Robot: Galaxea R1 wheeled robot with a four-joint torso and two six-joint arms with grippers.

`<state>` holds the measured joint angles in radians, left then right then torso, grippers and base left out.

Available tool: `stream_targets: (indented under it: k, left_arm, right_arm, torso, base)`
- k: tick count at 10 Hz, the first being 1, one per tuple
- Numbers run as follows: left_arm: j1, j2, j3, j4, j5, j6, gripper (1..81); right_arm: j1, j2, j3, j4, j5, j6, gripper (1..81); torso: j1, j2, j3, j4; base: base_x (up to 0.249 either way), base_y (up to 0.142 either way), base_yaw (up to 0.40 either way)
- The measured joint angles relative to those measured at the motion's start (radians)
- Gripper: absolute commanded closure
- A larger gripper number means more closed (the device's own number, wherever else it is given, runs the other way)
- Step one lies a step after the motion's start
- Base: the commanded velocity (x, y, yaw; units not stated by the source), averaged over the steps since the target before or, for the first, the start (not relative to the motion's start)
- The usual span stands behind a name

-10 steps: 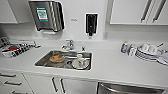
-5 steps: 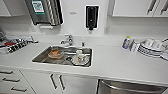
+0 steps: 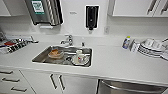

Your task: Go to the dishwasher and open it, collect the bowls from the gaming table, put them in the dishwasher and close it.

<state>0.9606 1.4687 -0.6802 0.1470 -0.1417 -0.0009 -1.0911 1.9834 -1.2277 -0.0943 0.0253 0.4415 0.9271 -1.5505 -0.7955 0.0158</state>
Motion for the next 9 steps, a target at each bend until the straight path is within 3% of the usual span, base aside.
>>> stream_targets:
  k: [5,9]
  left_arm:
    - [-0.002,0.063,0.0,0.006,0.01,0.001,1.0]
    - [-0.001,0.066,0.0,0.007,0.012,0.001,1.0]
  right_arm:
    - [0.249,-0.09,0.087,0.012,-0.082,0.225,1.0]
    - [0.449,-0.118,0.147,0.013,-0.217,0.448,1.0]
  torso:
    - [0.0,0.0,0.0,0.0]
    - [0.0,0.0,-0.001,0.0]
  base:
    - [0.0,0.0,0.0]
    - [0.0,0.0,0.0]
